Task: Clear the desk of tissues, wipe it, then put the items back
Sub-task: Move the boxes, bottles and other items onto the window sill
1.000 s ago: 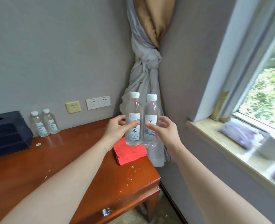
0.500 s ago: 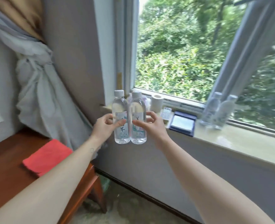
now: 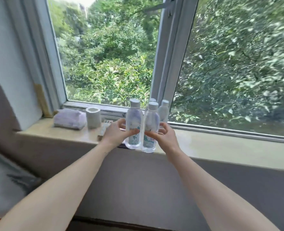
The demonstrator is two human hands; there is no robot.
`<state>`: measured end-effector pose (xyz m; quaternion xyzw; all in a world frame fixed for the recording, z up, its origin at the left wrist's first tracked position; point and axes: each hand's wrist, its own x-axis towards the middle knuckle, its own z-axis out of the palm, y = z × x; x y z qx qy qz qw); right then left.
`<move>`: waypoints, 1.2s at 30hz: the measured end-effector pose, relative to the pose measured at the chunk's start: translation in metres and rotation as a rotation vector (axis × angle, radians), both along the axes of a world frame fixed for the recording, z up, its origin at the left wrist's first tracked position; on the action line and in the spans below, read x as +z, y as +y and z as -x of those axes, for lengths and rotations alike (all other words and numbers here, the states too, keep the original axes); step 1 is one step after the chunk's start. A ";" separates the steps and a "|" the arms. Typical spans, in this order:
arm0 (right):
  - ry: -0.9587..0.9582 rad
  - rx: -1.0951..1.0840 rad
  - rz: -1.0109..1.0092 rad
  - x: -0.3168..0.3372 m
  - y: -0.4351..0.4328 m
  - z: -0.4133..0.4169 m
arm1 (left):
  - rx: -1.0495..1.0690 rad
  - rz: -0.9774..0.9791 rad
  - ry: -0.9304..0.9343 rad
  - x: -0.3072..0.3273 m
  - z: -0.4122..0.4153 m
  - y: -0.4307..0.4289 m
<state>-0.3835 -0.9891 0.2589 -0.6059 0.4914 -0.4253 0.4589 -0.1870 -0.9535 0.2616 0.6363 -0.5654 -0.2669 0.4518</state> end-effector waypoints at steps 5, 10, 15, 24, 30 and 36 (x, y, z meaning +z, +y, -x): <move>0.001 0.008 -0.020 -0.015 -0.052 0.029 | -0.006 -0.025 -0.034 -0.007 0.030 -0.048; 0.007 0.051 -0.037 -0.030 -0.085 0.039 | -0.031 -0.079 -0.050 -0.023 0.041 -0.079; 0.073 0.056 -0.034 -0.041 -0.107 0.044 | 0.006 -0.105 -0.040 -0.039 0.046 -0.101; 0.128 0.084 -0.006 -0.041 -0.121 0.054 | 0.000 -0.152 -0.014 -0.045 0.050 -0.122; 0.164 0.088 0.011 -0.041 -0.119 0.052 | 0.003 -0.157 0.012 -0.046 0.053 -0.120; 0.225 0.065 -0.024 -0.038 -0.111 0.043 | -0.038 -0.220 0.036 -0.041 0.061 -0.110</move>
